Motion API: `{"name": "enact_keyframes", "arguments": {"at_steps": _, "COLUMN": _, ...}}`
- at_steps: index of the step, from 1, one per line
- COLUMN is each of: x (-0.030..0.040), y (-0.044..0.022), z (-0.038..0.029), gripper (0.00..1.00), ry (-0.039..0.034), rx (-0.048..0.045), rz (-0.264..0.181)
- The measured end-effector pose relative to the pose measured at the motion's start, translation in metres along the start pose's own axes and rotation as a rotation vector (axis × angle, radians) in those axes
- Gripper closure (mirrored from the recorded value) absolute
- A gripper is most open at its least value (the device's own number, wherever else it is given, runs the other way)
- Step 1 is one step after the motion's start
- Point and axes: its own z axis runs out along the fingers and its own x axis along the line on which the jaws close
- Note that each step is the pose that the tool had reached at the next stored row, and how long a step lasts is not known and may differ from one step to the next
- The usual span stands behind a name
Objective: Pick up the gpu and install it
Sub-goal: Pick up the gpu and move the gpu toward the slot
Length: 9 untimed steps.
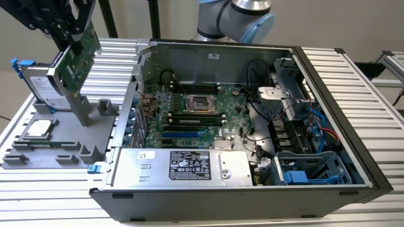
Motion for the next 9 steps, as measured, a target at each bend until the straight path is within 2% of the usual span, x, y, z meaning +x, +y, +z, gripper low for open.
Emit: {"name": "enact_keyframes", "arguments": {"at_steps": 9, "x": -0.0078, "y": 0.0003, "z": 0.0002, "gripper": 1.0, "ry": -0.0001, "rx": 0.0005, "rz": 0.0}}
